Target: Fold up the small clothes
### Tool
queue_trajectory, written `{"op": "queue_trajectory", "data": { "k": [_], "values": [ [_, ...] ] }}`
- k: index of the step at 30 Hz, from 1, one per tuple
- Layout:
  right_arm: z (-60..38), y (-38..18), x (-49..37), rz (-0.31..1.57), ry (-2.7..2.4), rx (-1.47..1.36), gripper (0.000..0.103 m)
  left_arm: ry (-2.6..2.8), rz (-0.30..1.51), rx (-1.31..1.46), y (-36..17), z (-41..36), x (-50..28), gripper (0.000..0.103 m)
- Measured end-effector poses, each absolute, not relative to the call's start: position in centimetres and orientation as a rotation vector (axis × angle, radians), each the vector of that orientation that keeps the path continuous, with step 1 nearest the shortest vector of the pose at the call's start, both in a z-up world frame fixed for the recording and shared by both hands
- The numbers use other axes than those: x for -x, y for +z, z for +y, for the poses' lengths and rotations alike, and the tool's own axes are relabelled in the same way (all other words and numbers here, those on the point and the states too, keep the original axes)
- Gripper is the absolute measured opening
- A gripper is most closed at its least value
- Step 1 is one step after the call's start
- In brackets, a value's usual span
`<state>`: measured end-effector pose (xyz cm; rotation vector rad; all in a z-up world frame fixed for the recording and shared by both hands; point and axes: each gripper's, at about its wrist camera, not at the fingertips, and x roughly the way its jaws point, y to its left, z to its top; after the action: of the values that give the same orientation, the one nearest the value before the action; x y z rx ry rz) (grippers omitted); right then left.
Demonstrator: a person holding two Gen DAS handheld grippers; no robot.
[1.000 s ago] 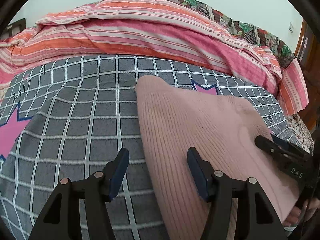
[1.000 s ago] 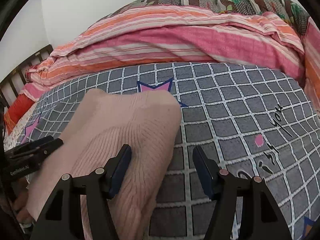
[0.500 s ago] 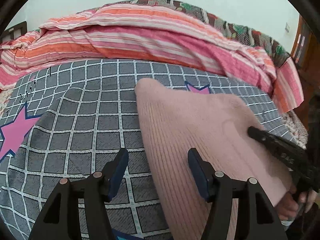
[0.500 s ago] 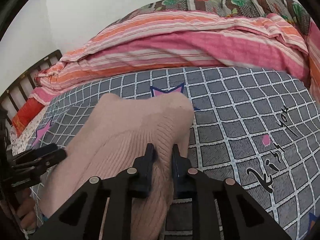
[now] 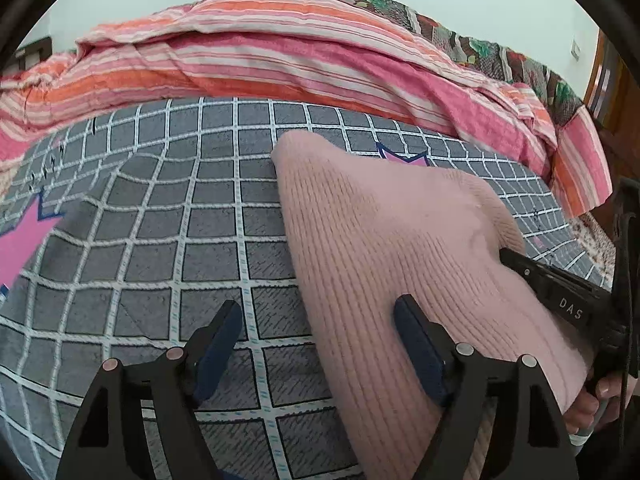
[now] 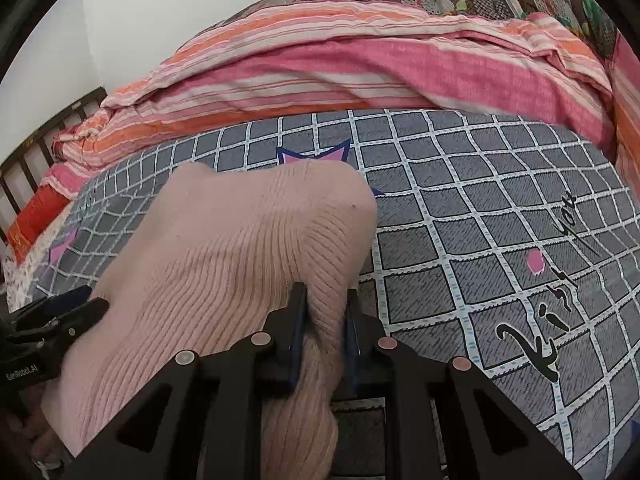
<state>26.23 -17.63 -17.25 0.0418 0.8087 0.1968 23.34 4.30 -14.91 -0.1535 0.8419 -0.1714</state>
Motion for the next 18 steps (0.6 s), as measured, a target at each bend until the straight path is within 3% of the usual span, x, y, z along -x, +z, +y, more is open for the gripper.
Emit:
{"op": "queue_trajectory", "data": {
  "k": [18],
  "values": [
    [-17.39,-17.44,-25.9,0.78,0.195,-0.021,0.017,-0.163,0.802,0.145,-15.57,4.29,-23.49,0.087]
  ]
}}
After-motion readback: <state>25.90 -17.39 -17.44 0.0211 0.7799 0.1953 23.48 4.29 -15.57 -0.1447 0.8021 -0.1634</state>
